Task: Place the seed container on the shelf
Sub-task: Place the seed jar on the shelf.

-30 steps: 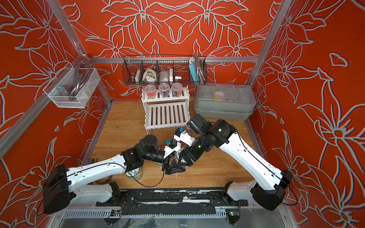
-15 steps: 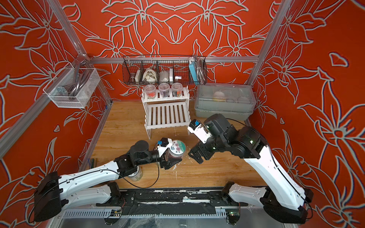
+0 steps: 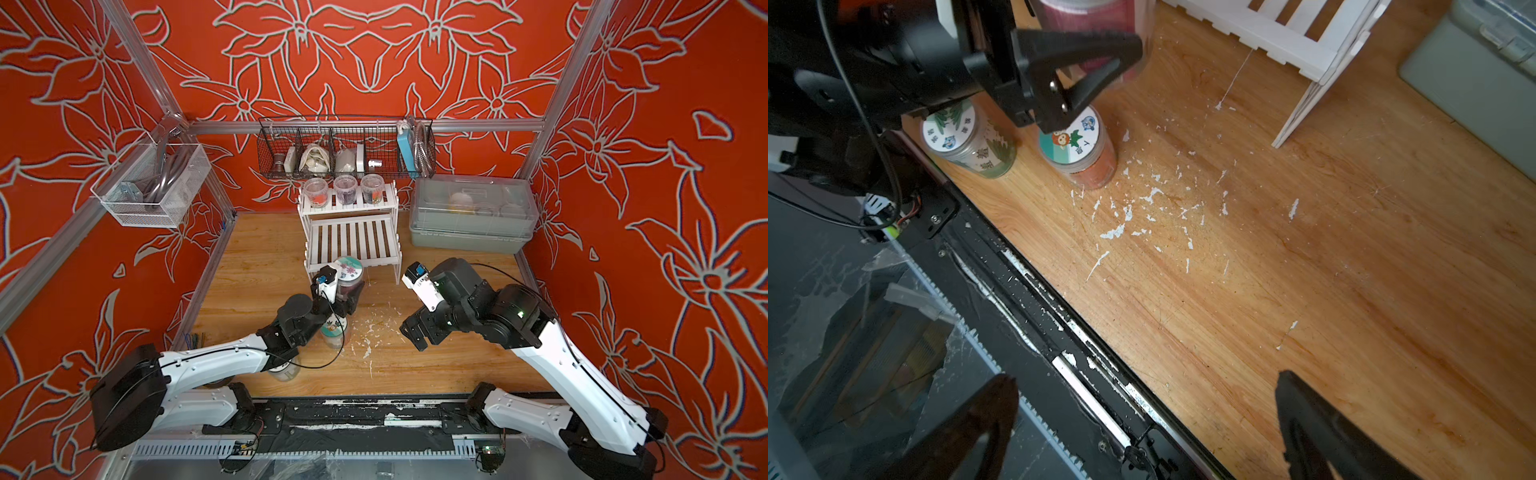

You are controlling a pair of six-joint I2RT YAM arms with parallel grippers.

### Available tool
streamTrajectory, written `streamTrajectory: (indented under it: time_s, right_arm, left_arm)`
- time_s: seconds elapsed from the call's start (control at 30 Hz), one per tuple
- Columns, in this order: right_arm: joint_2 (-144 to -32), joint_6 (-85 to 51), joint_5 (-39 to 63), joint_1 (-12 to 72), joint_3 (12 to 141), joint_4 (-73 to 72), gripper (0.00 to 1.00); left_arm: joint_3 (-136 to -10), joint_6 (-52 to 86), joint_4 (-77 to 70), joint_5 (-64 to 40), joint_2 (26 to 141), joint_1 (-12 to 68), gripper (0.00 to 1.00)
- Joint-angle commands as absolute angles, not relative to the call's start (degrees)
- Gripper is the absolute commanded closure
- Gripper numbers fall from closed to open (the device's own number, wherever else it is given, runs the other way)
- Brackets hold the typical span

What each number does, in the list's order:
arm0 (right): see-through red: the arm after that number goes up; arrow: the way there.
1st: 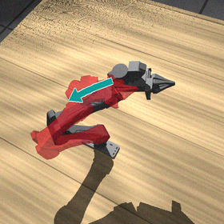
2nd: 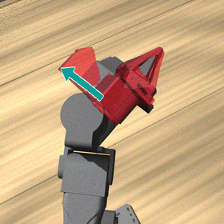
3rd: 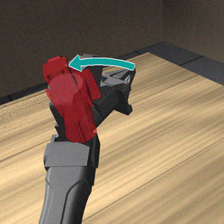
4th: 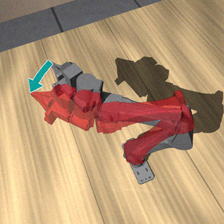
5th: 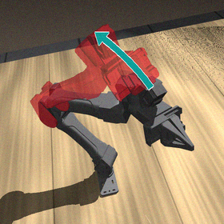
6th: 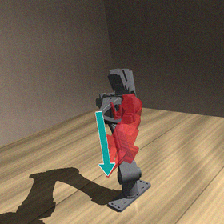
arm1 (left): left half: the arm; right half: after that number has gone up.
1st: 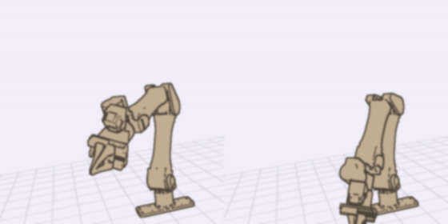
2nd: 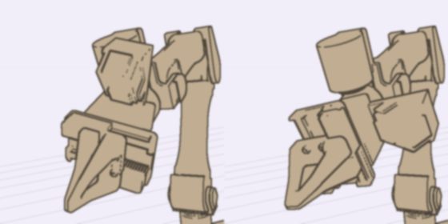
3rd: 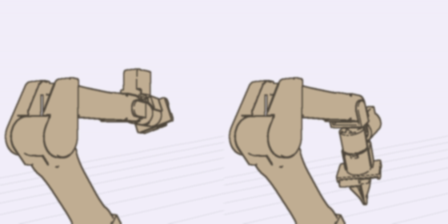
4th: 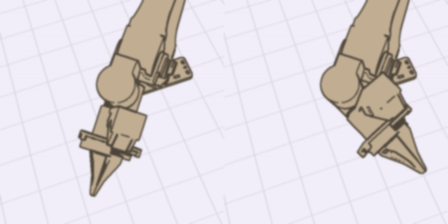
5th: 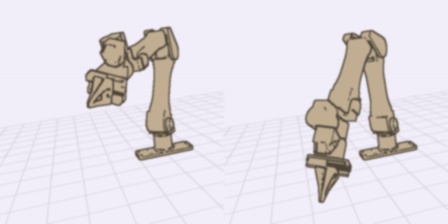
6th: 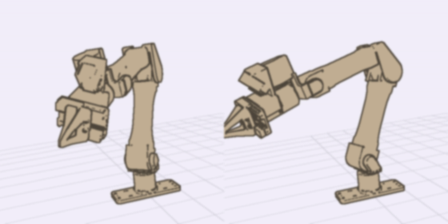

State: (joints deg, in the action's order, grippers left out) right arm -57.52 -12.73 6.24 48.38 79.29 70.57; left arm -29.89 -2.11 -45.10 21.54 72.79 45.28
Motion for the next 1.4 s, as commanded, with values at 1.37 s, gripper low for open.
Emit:
streamTrajectory:
  time_s: [1.37]
  right_arm:
    - [-55.59,-11.35,10.54,37.11,66.53,56.25,0.00]
  left_arm:
    - [-41.60,0.70,-64.30,39.47,97.47,32.46,0.16]
